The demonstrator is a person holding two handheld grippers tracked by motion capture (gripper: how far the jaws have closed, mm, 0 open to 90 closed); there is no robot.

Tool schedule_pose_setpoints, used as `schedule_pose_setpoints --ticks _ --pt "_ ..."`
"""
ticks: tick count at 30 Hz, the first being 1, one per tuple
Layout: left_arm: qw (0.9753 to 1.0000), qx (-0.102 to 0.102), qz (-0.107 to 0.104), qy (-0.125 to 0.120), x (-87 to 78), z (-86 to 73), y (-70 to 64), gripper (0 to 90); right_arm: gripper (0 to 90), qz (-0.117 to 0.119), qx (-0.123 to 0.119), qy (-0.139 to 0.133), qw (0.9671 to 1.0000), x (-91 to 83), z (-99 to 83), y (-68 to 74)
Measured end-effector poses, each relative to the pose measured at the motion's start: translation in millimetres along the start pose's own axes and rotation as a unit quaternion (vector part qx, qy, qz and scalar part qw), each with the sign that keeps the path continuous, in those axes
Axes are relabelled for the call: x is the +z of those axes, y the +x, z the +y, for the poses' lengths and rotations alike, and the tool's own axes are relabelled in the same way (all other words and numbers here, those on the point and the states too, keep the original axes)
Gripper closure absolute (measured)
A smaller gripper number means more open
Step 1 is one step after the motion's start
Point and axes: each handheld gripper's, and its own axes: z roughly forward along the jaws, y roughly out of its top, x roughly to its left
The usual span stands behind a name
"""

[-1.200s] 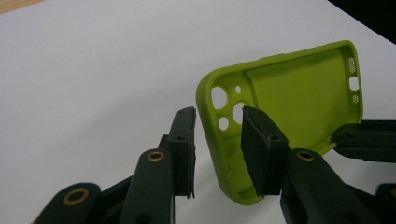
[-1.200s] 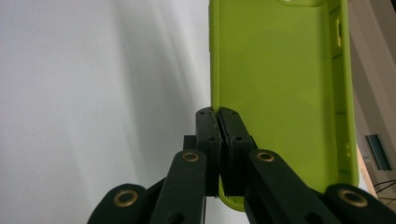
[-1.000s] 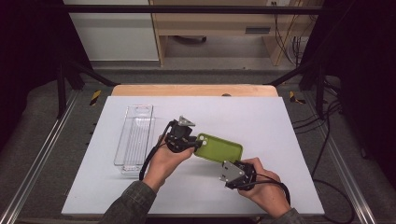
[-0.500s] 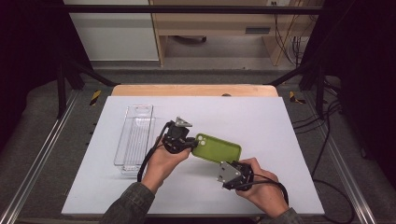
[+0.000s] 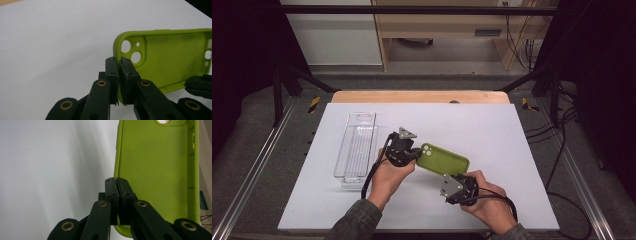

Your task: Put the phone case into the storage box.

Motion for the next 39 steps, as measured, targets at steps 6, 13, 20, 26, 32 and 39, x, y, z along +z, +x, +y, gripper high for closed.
schedule_pose_setpoints --ticks 6,13,20,26,32,39 --pt "0.9999 -0.003 0.012 -0.005 -0.5 -1.3 -1.2 86.5 87.5 0.004 0.008 -0.007 0.9999 0.7 1.0 0.8" --pt "0.9995 0.003 0.032 -0.002 1.0 -0.8 -2.7 87.1 75.1 0.015 0.023 -0.025 0.9993 -0.5 1.4 1.6" --pt "0.9984 0.020 0.053 -0.003 1.2 0.0 -2.4 87.5 49.7 0.024 0.065 -0.070 0.9951 -12.4 3.3 -1.5" --pt "0.9973 0.031 0.066 -0.007 1.4 0.6 -2.0 87.4 29.2 0.023 0.085 -0.089 0.9922 -19.9 3.7 -5.1" --pt "0.9957 0.040 0.082 -0.014 0.7 1.7 -1.8 87.4 8.6 -0.011 0.114 -0.116 0.9867 -25.9 0.2 -13.4" --pt "0.9937 0.054 0.097 -0.018 0.3 5.1 -5.7 87.5 5.4 -0.021 0.118 -0.137 0.9833 -34.1 -3.9 -24.6"
